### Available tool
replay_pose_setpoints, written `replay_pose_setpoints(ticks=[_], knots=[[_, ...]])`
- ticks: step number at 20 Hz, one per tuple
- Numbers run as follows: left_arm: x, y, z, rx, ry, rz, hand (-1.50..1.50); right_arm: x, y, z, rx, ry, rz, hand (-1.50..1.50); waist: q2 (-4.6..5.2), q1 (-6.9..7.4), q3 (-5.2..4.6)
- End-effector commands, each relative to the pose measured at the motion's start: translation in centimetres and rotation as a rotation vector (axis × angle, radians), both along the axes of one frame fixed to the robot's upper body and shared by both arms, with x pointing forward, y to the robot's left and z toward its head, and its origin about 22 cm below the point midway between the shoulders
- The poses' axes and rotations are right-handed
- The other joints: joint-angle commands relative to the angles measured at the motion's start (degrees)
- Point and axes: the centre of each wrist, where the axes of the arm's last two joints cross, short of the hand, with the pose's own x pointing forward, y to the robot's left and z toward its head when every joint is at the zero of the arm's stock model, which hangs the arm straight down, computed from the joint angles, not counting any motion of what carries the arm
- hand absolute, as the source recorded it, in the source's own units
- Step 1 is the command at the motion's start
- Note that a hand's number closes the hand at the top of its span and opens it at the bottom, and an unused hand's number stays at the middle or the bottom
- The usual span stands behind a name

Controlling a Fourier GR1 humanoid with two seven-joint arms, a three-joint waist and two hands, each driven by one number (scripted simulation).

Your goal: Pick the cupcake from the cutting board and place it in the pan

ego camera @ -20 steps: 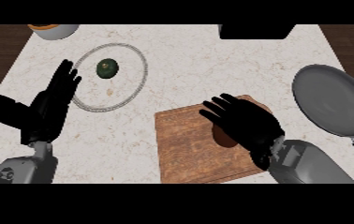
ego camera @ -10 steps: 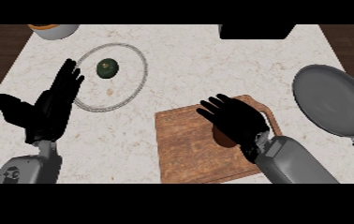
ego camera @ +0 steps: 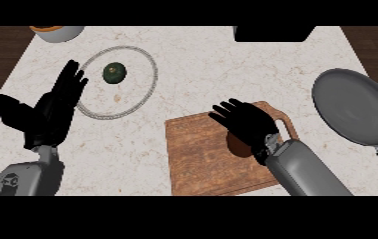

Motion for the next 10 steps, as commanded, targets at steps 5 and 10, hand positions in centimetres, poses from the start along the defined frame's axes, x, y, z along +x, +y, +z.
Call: replay_pose_setpoints(ticks=[5, 10], knots=[[1.0, -1.3, 0.1, -0.021, -0.016, 0.004, 0.00, 0.4, 1.2, -2.6, 0.013, 0.054, -0.013, -1.50, -0.01, -0.08, 0.00], [-0.1, -0.6, -1.5, -0.014, -0.001, -0.005, 0.00, -0.4, 1.7, -4.3, 0.041, 0.053, 0.085, 1.50, 0.01, -0.02, 0.00]])
